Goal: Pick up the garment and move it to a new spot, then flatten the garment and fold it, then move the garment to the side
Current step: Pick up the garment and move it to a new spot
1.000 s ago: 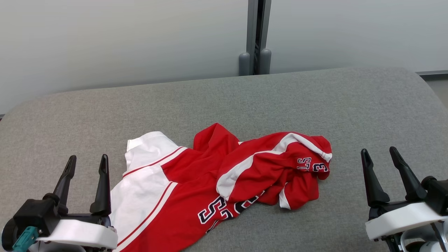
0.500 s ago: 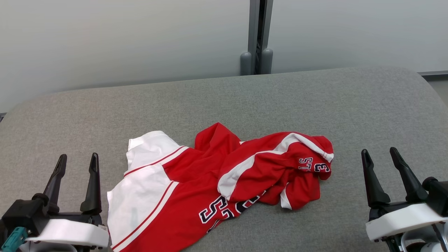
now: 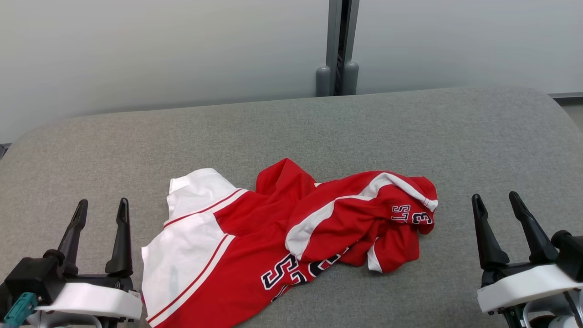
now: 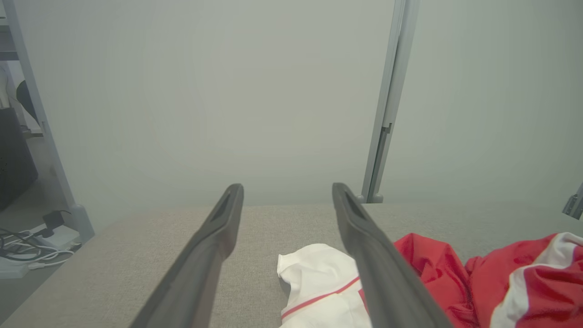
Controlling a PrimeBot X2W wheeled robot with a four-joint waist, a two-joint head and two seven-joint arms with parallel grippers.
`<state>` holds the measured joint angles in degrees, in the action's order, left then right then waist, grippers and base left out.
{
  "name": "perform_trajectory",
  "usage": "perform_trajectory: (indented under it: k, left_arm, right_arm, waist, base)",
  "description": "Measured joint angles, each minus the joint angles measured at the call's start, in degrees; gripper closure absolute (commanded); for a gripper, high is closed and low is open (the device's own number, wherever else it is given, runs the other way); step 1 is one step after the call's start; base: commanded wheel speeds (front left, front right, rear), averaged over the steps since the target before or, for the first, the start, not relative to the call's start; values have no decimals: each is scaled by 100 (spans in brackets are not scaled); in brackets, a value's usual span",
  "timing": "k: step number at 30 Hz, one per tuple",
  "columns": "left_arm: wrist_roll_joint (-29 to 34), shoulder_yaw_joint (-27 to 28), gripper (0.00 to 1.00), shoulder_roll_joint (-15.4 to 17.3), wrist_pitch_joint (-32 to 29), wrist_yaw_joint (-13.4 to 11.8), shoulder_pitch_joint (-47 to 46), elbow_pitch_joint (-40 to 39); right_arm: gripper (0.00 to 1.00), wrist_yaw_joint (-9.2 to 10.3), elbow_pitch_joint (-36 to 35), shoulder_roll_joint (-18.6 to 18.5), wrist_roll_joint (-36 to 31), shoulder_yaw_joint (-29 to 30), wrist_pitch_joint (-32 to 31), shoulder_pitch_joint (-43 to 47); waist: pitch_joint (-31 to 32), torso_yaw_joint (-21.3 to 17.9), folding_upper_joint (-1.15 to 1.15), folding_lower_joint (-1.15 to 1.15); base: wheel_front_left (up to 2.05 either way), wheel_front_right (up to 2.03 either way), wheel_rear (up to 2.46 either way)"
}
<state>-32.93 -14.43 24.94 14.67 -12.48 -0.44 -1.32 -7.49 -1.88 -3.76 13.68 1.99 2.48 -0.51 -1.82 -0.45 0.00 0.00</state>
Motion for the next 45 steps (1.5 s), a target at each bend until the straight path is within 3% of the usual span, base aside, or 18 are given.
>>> perform_trajectory:
  k: [11, 17, 28, 29, 30, 31, 34, 38, 45]
  left_arm:
    - [-8, -174, 0, -58, -186, 194, -206, 276]
    - [-283, -545, 0, -230, -894, 439, -392, 1138]
    - [-804, -753, 0, -461, -1579, 958, -760, 2585]
    - [-821, -778, 5, -461, -1626, 998, -816, 2650]
    - [-821, -781, 75, -458, -1634, 1012, -862, 2699]
    - [-821, -778, 100, -466, -1616, 1014, -901, 2751]
    - [-791, -768, 100, -482, -1527, 978, -992, 2815]
    - [-578, -633, 100, -356, -1178, 709, -1171, 2625]
    - [-36, -371, 100, 154, -809, 219, -1572, 800]
  right_arm:
    - [0, 0, -21, 20, 0, 10, 7, -21]
    - [0, 0, -49, 25, -2, -91, 7, -143]
    - [0, 0, 21, 38, 2, -169, 59, -287]
    - [0, 0, 32, 38, 2, -170, 62, -302]
    - [0, 0, 37, 40, 2, -171, 66, -310]
    - [0, 0, 45, 41, 2, -170, 68, -312]
    - [0, 0, 70, 47, 2, -169, 93, -347]
    - [0, 0, 82, 52, 2, -131, 109, -361]
    - [0, 0, 82, 62, 1, 0, 146, -357]
  waist:
    - [-161, 32, 0, 0]
    - [-416, -22, 0, 0]
    - [-830, -159, 0, 0]
    - [-844, -162, 0, 0]
    - [-852, -164, 0, 0]
    - [-860, -163, 0, 0]
    - [-852, -152, 0, 0]
    - [-813, -131, 0, 0]
    - [-696, -89, 0, 0]
  base:
    - [0, 0, 0]
    - [0, 0, 0]
    - [0, 0, 0]
    - [0, 0, 0]
    - [0, 0, 0]
    - [0, 0, 0]
    - [0, 0, 0]
    - [0, 0, 0]
    - [0, 0, 0]
